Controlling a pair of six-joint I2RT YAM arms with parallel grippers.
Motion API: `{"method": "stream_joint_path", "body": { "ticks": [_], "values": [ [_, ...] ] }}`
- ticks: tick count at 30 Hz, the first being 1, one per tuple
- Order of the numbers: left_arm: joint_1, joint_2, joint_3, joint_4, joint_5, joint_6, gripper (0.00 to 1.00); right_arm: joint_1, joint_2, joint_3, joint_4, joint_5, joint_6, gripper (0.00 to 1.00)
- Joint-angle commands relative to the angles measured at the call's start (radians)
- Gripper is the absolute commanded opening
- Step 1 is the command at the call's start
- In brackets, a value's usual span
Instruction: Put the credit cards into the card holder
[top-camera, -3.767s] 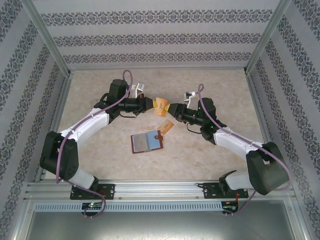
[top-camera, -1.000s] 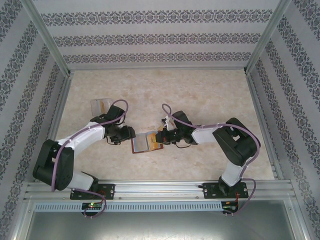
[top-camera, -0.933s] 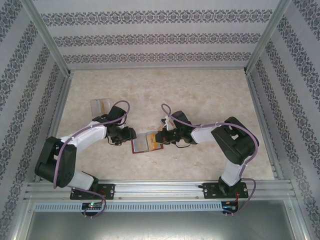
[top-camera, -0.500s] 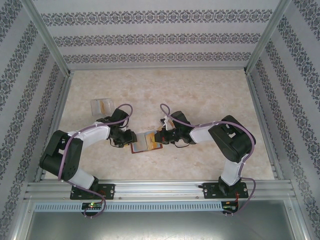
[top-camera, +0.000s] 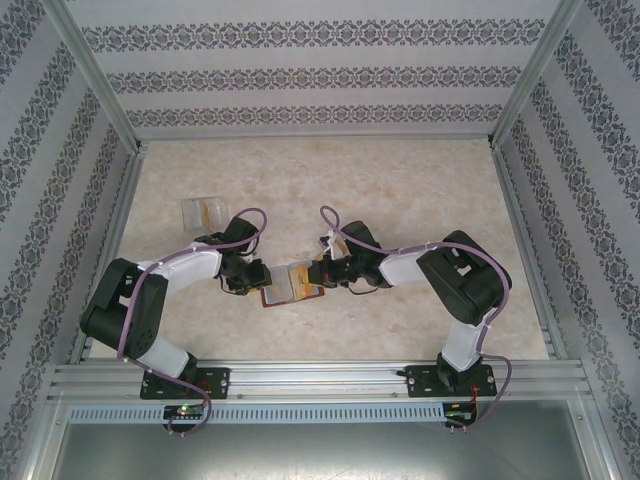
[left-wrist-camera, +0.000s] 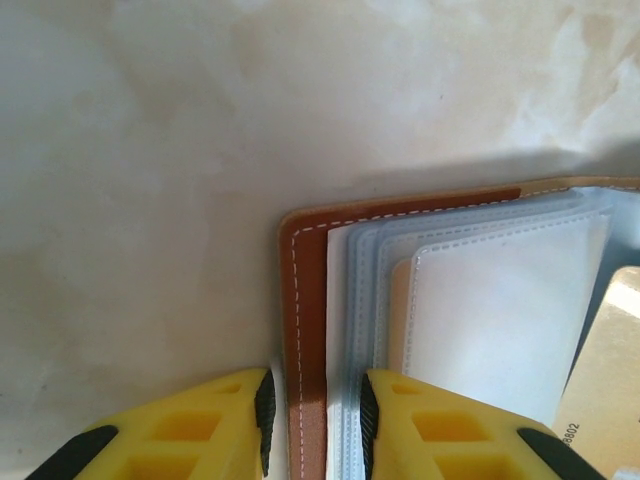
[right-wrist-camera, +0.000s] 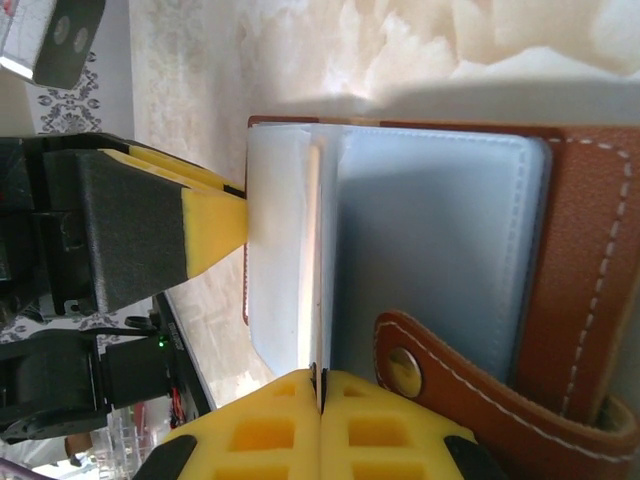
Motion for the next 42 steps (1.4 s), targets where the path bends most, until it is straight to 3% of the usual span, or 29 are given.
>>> {"method": "stream_joint_path", "body": {
  "ticks": [1,11,16,36,42],
  "values": [
    [-0.013,0.031,0.021,-0.031,-0.042,0.029,0.32,0.003,0.007,0.032,0.025,-0.025,0.002,0.00],
    [-0.012,0.022,0.020,-0.037,-0.041,0.027,0.31,0.012,0.072,0.064,0.019,-0.017,0.012,0.00],
    [-0.011,0.020,0.030,-0.063,-0.054,0.037,0.31,0.008,0.031,0.037,0.000,0.027,-0.013,0.00],
    [-0.010,0.048,0.040,-0.070,-0.029,0.040,0.29,0.004,0.071,0.072,-0.052,-0.013,-0.042,0.00],
    [-0.011,0.055,0.049,-0.083,-0.032,0.049,0.29,-0.019,0.033,0.091,-0.162,0.016,-0.108,0.00]
  ]
}}
